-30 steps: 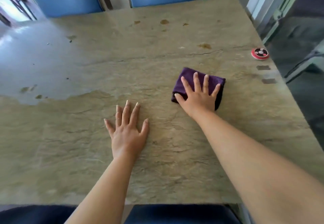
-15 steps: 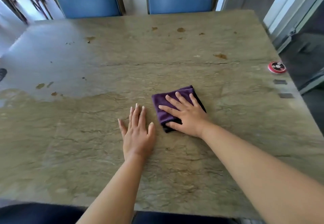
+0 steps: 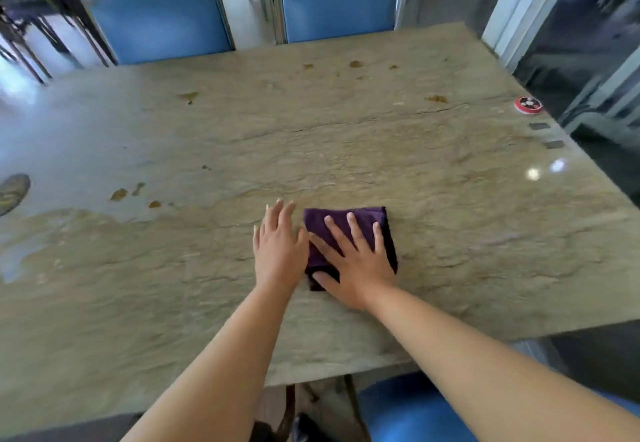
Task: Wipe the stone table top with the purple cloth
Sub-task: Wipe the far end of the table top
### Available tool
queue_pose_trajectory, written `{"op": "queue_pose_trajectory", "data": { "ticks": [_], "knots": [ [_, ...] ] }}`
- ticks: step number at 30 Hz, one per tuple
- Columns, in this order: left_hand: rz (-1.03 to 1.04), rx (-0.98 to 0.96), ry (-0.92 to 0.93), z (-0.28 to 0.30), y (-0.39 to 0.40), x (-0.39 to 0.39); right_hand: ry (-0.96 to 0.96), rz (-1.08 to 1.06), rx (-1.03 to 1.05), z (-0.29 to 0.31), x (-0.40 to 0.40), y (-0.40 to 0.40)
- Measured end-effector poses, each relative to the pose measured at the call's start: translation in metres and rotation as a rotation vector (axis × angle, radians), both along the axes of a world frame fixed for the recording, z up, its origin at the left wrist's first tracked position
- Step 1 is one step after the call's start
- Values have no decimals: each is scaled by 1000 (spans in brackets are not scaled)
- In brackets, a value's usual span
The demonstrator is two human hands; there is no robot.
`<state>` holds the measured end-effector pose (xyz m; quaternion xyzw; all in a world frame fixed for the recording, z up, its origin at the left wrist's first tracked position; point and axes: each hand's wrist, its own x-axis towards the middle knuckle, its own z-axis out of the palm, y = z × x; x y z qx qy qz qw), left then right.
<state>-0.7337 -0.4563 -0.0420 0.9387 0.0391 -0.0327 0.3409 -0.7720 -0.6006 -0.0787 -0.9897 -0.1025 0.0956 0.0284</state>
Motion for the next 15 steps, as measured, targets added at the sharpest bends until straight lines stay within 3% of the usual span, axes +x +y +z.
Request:
{"op": "queue_pose_trajectory", "data": {
  "ticks": [2,4,7,9,11,15],
  "knots": [
    [-37,233,10,-7,50,3,-45,44,20,3,14,-7],
    [-71,388,58,-17,92,3,-74,-171,8,2,35,-9],
    [-143,449,50,-31,119,-1,-24,-559,-5,-3,78,15],
    [-137,453,-6,-39,120,-1,-4,-664,18,-4,109,38],
    [-124,454,-44,-44,119,0,12,-621,29,-4,136,61],
    [-95,364,-77,-45,122,1,3,-284,27,-5,145,117]
  ]
}}
